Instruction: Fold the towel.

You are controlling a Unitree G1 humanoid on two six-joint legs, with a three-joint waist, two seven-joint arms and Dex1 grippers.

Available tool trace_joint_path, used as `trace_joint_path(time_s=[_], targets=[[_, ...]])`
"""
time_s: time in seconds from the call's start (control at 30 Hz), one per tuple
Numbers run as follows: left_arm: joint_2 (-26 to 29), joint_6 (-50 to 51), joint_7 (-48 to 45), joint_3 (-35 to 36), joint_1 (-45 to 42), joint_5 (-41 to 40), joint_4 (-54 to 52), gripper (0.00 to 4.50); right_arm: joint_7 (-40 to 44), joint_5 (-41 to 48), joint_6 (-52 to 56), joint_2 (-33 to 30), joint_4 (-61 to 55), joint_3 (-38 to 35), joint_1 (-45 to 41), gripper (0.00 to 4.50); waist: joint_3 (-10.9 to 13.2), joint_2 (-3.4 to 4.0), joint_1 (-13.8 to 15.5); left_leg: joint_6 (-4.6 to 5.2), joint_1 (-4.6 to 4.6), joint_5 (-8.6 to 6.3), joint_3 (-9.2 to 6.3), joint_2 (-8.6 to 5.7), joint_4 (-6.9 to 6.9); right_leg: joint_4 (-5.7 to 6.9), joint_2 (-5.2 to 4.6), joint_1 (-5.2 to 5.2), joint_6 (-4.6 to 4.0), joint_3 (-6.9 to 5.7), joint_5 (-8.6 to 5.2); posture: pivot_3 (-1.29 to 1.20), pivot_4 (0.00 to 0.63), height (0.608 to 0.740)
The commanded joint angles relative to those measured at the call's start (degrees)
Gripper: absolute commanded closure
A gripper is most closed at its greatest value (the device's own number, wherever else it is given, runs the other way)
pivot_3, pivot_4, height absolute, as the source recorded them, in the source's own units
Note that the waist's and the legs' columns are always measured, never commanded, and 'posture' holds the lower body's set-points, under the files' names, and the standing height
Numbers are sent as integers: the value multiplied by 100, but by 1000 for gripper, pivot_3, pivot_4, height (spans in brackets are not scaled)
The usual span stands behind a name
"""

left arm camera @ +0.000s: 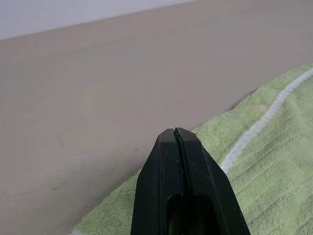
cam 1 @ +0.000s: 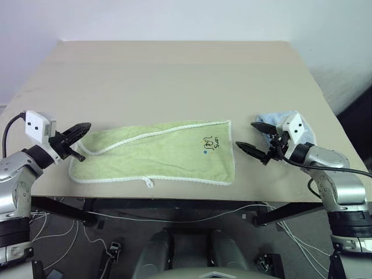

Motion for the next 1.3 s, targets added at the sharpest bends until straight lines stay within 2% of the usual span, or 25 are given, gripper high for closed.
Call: trace_joint_path(time_s=[0.03,0.3,0.63,0.8,1.07,1.17,1.3], targets=[[57,3,-58,-54,45,18,-229,4500,-54,112,8,8,-280,-132,58,18,0,0,1,0,0,0,0,0,0,0,0,0,0,0,0,0,150,740],[148,22,-143,-153,-82,90,-157,4500,-239,190,58,49,-538,-178,253,18,0,0,3,0,0,0,0,0,1,0,-1,1,0,0,0,0,150,740],[299,-117,-347,-256,61,319,-386,4500,-184,180,-6,75,-400,-114,93,18,0,0,0,0,0,0,0,0,0,0,0,0,0,0,0,0,150,740],[436,-325,-290,-359,63,644,-420,4500,-93,80,-132,116,-121,-34,-60,18,0,0,0,0,0,0,0,0,-1,-1,0,0,0,0,0,0,150,740],[1102,-722,-38,-613,128,1667,-393,4500,43,17,-160,127,137,115,-376,18,2,1,-4,0,0,0,1,0,-4,-2,0,-2,-1,0,0,0,150,740],[1339,-679,-269,-661,319,1723,-552,3899,108,-8,-156,72,195,119,-427,0,3,2,-11,0,0,0,2,0,-6,-2,-1,-2,-1,1,0,0,150,740],[1790,-968,-498,-860,615,2167,-628,2592,178,-69,-180,31,340,113,-501,0,4,3,-12,0,0,0,2,1,-7,-2,-2,-3,-1,2,-1,0,150,740]])
